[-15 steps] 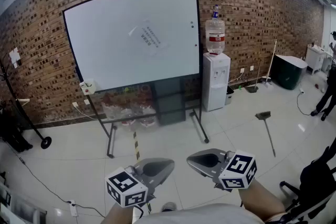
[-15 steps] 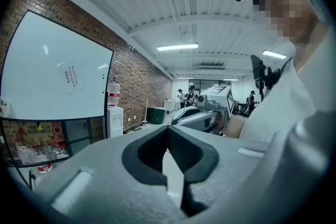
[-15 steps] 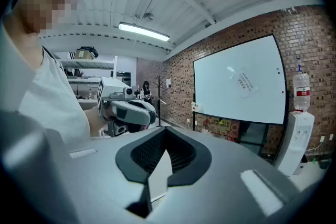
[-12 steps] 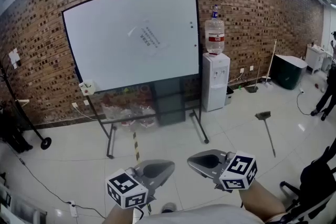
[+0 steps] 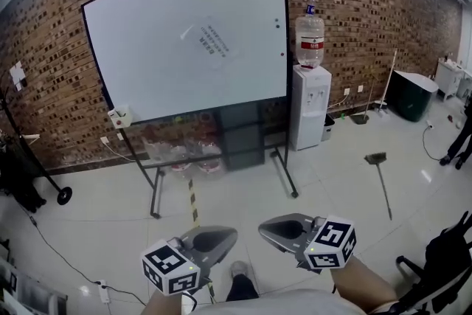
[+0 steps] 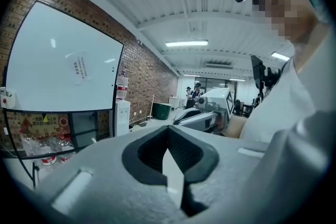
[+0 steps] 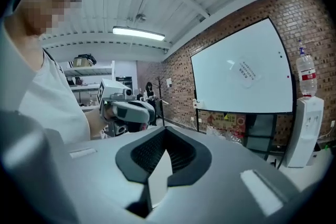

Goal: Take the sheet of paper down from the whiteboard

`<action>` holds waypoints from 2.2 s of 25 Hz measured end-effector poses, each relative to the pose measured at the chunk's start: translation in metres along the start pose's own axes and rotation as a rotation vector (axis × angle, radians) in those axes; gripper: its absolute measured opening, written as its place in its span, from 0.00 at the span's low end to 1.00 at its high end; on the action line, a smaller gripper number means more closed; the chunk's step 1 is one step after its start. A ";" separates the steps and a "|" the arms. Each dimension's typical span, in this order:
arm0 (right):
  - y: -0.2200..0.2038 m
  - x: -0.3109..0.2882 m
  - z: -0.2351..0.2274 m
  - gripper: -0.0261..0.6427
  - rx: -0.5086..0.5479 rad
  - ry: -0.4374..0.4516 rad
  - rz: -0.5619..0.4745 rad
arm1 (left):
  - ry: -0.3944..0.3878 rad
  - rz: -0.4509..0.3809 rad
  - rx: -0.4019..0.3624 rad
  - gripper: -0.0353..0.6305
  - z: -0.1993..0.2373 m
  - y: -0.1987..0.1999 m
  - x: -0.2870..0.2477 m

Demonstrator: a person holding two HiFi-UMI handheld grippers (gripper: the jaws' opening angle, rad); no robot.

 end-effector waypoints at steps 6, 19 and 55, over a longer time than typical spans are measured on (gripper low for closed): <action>-0.003 -0.067 -0.056 0.04 -0.022 -0.004 0.015 | -0.013 0.014 0.004 0.05 0.089 -0.009 -0.009; 0.103 -0.347 -0.283 0.04 -0.049 -0.045 0.045 | -0.015 -0.015 0.025 0.05 0.468 0.080 -0.004; 0.234 -0.506 -0.715 0.04 0.193 -0.258 -0.077 | 0.107 -0.067 -0.146 0.06 0.853 0.222 -0.174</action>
Point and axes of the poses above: the fingertips, and each gripper's own axes: x backward along the fingers, z to its left, y out of its top, the point moved 10 cm from there along x, backward along the fingers, and after that the axes turned 5 degrees about -y, right-handed, at the moved point
